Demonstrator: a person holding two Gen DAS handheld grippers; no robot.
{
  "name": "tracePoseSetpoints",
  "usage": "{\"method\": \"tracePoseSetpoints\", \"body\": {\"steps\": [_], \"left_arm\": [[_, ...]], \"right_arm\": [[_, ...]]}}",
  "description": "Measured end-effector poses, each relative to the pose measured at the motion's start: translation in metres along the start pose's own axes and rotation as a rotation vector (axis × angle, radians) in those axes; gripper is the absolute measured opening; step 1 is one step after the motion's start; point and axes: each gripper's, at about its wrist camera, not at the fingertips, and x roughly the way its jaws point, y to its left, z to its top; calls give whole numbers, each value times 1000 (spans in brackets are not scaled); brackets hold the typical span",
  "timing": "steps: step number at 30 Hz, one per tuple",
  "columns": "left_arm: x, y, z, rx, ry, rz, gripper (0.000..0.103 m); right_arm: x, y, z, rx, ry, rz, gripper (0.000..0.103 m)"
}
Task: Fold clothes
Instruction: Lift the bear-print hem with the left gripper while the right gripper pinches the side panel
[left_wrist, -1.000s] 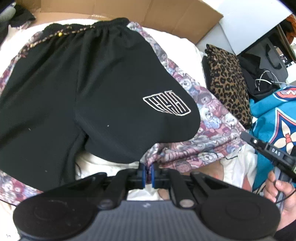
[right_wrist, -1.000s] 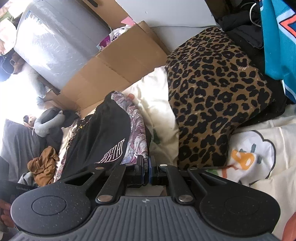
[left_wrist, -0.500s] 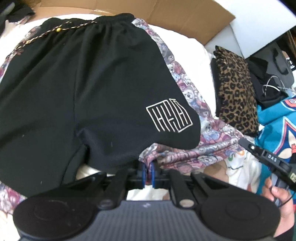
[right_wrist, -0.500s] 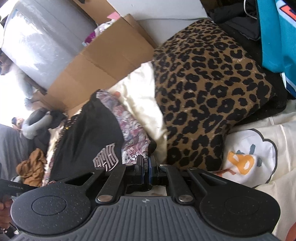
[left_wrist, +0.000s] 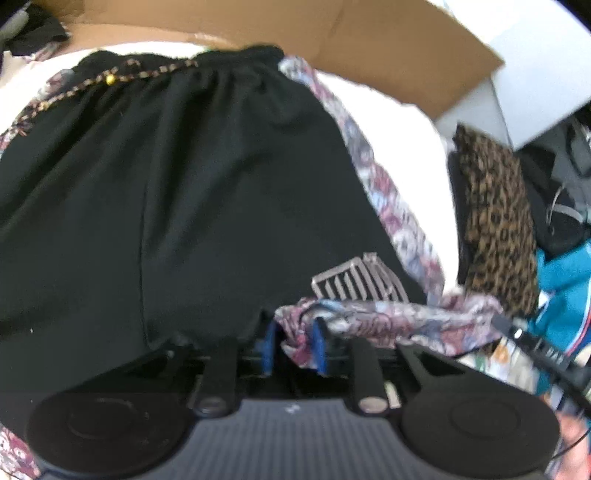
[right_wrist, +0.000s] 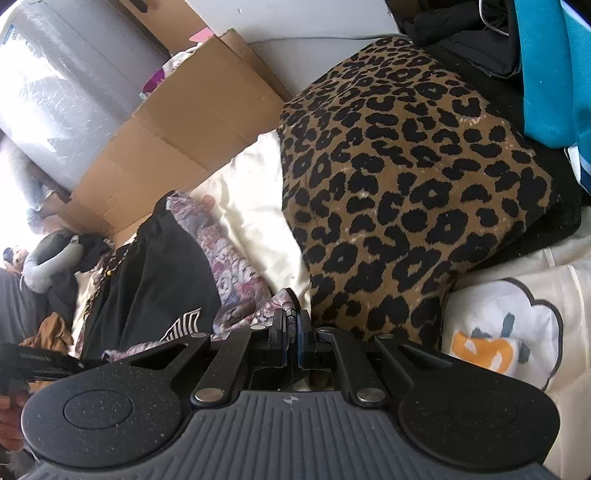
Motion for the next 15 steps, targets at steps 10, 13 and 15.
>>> {"method": "tracePoseSetpoints", "body": {"steps": [10, 13, 15], "left_arm": [[-32, -1, -22, 26, -55, 4, 39], [-35, -6, -31, 61, -55, 21, 43], [-30, -12, -36, 96, -48, 43, 45]], "right_arm": [[4, 1, 5, 1, -13, 6, 3], [5, 1, 5, -1, -14, 7, 3], [5, 1, 6, -2, -15, 8, 3]]}}
